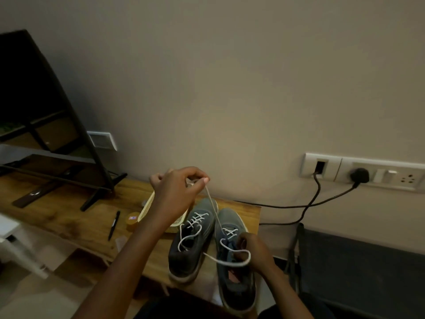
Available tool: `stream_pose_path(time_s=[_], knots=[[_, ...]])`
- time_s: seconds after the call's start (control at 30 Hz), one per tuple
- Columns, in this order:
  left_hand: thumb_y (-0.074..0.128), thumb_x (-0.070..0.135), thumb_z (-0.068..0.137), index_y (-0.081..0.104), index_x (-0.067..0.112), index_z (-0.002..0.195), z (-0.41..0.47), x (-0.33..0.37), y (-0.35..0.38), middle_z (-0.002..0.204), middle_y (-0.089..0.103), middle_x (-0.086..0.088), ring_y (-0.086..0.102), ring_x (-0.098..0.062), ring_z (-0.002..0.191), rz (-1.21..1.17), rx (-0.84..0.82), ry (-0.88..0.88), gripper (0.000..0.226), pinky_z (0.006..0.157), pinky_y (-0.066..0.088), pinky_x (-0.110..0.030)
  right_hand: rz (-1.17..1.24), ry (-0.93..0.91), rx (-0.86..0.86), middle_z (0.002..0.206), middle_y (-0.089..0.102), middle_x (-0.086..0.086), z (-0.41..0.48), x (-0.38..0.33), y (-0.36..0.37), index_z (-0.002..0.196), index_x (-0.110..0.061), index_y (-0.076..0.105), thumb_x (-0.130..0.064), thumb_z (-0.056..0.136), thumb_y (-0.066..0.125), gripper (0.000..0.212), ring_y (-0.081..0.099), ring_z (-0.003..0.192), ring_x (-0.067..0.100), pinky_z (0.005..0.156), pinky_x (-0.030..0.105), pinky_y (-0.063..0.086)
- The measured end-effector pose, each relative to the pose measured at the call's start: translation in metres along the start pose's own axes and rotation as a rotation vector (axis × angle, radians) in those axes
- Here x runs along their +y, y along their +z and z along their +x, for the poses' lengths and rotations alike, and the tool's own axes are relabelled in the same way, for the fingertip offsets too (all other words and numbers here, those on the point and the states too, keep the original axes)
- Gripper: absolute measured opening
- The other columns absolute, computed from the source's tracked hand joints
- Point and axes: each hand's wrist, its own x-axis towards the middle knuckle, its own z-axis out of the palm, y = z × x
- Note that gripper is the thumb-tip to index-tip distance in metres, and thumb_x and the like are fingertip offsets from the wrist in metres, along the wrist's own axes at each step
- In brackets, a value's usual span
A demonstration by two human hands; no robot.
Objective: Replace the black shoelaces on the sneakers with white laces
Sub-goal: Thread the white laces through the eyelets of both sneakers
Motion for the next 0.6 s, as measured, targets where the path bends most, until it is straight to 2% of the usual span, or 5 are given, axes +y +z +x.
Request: stream_pose_path(time_s=[0.13, 0.23, 0.37, 0.47, 0.6], knots=[[0.049, 0.064, 0.070, 0.062, 0.055, 0.090, -0.022, 0.017, -0.016, 0.081, 0.066, 0.028, 0.060, -0.003, 0.085, -0.201, 0.081, 0.004, 0.025, 0.092, 0.042, -0.053, -0.029, 0.031, 0.037, 0.068, 0.051, -0.012, -0.003, -0.007, 0.002, 0.066, -0.029, 0.046, -0.018, 0.074, 0.071, 0.029, 0.054, 0.072, 0.010, 0.056, 0.019, 0.038], [0.069, 0.034, 0.080, 0.072, 0.032, 0.084, -0.039, 0.025, -0.018, 0.081, 0.071, 0.009, 0.064, -0.001, 0.076, -0.466, 0.137, -0.084, 0.005, 0.077, 0.050, -0.030, -0.023, 0.066, 0.056, 0.071, 0.051, -0.011, -0.001, -0.008, 0.007, 0.072, -0.027, 0.049, -0.018, 0.076, 0.071, 0.024, 0.054, 0.074, 0.010, 0.053, 0.013, 0.035], [0.064, 0.007, 0.082, 0.071, 0.017, 0.096, -0.054, 0.015, -0.010, 0.090, 0.074, 0.003, 0.067, -0.003, 0.084, -0.895, 0.177, -0.283, 0.018, 0.066, 0.048, -0.009, -0.043, 0.059, 0.074, 0.081, 0.054, -0.006, 0.001, -0.008, 0.010, 0.088, -0.021, 0.060, -0.019, 0.076, 0.071, 0.016, 0.054, 0.079, 0.011, 0.061, 0.017, 0.039], [0.059, 0.011, 0.085, 0.071, 0.016, 0.087, -0.059, 0.000, 0.003, 0.090, 0.074, 0.009, 0.066, -0.003, 0.086, -0.945, 0.308, -0.318, 0.013, 0.071, 0.049, -0.010, -0.051, 0.080, 0.071, 0.091, 0.062, 0.004, 0.009, -0.001, 0.018, 0.088, -0.019, 0.064, -0.023, 0.073, 0.069, 0.016, 0.061, 0.083, 0.017, 0.067, 0.026, 0.049], [0.057, 0.011, 0.090, 0.068, 0.025, 0.087, -0.059, -0.015, 0.041, 0.083, 0.071, 0.012, 0.062, 0.004, 0.080, -0.753, 0.298, -0.321, 0.018, 0.069, 0.046, -0.006, -0.049, 0.082, 0.064, 0.079, 0.058, 0.002, 0.013, 0.000, 0.017, 0.070, -0.022, 0.057, -0.016, 0.078, 0.061, 0.011, 0.056, 0.074, 0.016, 0.058, 0.022, 0.040]])
